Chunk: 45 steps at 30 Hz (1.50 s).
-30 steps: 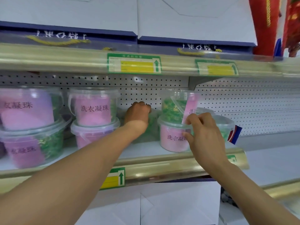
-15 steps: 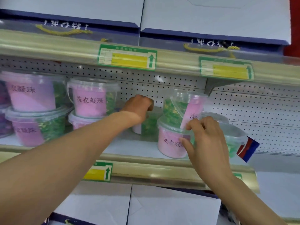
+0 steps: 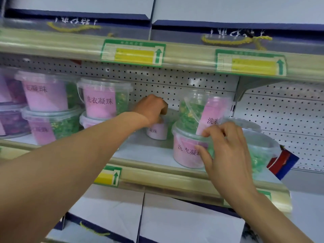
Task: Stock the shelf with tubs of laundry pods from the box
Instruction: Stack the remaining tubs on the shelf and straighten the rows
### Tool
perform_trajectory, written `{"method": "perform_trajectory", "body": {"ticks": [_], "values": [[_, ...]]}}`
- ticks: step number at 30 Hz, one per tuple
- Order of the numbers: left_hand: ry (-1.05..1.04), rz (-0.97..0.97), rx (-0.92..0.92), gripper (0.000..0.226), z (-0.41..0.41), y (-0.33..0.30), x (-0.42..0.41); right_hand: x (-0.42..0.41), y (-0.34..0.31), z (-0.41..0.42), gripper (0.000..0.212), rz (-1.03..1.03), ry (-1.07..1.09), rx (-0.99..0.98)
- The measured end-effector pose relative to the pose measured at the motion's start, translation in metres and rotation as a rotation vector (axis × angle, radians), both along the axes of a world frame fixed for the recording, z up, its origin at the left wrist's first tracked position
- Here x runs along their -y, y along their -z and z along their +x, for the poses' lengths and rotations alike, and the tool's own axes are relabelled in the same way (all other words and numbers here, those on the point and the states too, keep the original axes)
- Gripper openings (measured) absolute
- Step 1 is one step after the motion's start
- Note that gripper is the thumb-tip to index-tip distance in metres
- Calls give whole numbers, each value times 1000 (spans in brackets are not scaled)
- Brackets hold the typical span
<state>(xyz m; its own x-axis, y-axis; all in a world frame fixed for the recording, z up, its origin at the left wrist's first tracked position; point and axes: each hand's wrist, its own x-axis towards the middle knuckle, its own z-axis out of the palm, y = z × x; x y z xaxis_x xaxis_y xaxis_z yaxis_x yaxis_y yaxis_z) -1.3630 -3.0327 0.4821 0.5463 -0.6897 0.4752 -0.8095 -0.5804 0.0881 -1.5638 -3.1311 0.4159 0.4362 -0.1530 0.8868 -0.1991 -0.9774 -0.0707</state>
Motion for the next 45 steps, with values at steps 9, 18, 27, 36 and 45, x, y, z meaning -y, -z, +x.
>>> {"method": "perform_trajectory", "body": {"ticks": [9, 18, 27, 36, 45], "values": [[-112, 184, 132, 34, 0, -4, -13, -3, 4, 1, 35, 40, 15, -1], [18, 95, 56, 16, 2, -10, -4, -6, 5, 3, 33, 64, 40, -2], [10, 97, 58, 20, 1, -9, -5, -10, 4, 2, 32, 126, 49, -22], [109, -128, -132, 60, -37, -7, -52, -26, 1, 12, 28, 280, 1, -17], [166, -312, -111, 53, -57, -2, -131, -77, -7, 48, 29, 235, -4, -21]]}}
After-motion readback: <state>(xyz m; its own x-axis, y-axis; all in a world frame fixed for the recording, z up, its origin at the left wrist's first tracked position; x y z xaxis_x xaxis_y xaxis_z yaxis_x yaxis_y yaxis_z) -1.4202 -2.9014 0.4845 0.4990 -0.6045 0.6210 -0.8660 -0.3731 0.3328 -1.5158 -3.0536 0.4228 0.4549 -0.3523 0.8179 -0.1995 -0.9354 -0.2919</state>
